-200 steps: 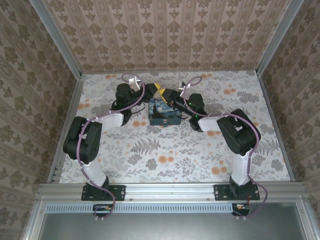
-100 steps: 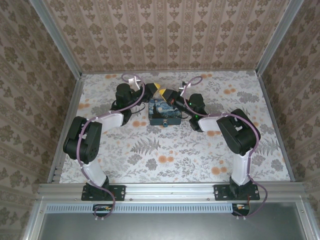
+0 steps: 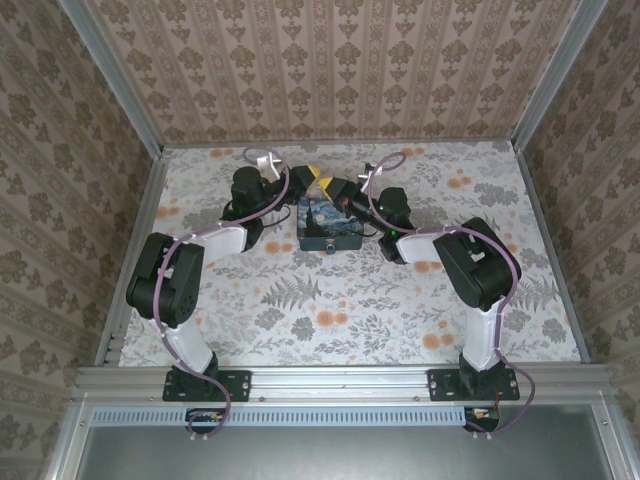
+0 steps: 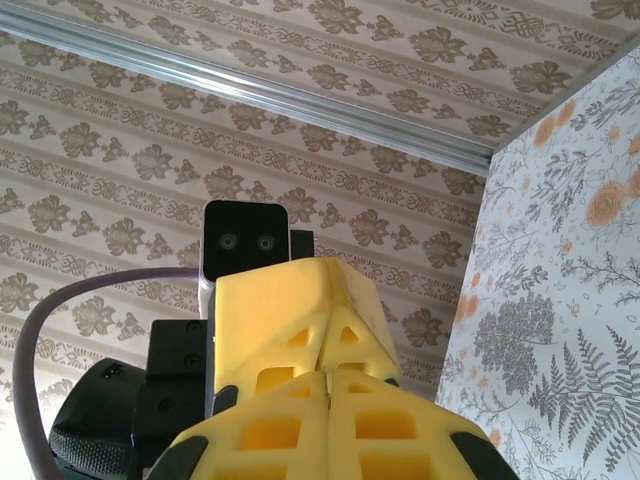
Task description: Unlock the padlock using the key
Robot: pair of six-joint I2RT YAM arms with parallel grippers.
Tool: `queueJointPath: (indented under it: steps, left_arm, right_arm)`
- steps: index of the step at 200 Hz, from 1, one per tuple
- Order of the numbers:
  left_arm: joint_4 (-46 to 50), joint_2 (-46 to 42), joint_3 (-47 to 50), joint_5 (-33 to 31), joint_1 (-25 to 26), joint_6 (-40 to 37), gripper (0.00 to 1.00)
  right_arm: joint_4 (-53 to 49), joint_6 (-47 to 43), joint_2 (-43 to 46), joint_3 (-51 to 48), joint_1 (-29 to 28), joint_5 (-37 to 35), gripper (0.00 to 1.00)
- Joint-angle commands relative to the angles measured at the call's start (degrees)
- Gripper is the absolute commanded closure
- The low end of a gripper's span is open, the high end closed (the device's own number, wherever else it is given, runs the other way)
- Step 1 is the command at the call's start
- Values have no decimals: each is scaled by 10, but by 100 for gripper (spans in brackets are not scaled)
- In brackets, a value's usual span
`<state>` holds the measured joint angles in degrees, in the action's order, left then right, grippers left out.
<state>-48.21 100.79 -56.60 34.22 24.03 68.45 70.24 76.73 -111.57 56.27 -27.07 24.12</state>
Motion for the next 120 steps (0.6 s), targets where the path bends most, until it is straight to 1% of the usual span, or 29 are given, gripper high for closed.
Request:
queueJointPath:
  steps: [1, 7, 26, 39, 51, 65, 75, 83, 94, 120]
  left_arm:
    - [-8, -9, 9, -1, 0, -9, 70]
    - [-4, -14, 10, -1, -2, -11, 64]
    - [10, -34, 21, -2, -11, -17, 52]
    - [20, -50, 30, 1, -20, -23, 48]
    - [36, -67, 42, 6, -25, -32, 42]
    - [78, -89, 54, 13, -29, -57, 40]
    - [115, -105, 61, 17, -29, -89, 37]
    - [159, -119, 65, 17, -28, -116, 34]
    - [220, -139, 66, 17, -24, -159, 32]
    - [361, -176, 61, -6, 2, -284, 24]
  right_arm:
    - [36, 1, -1, -6, 8, 9, 100]
    - [36, 0, 0, -8, 10, 10, 100]
    - [33, -1, 2, -19, 19, 14, 100]
    - [23, -4, 5, -25, 25, 19, 100]
    - [8, -13, 12, -30, 32, 27, 100]
    - [-21, -29, 24, -37, 41, 37, 100]
    - [-51, -50, 35, -40, 48, 45, 100]
    - [-76, -66, 43, -43, 54, 51, 100]
    - [-106, -86, 50, -46, 62, 61, 100]
    - [-160, -113, 53, -46, 81, 84, 100]
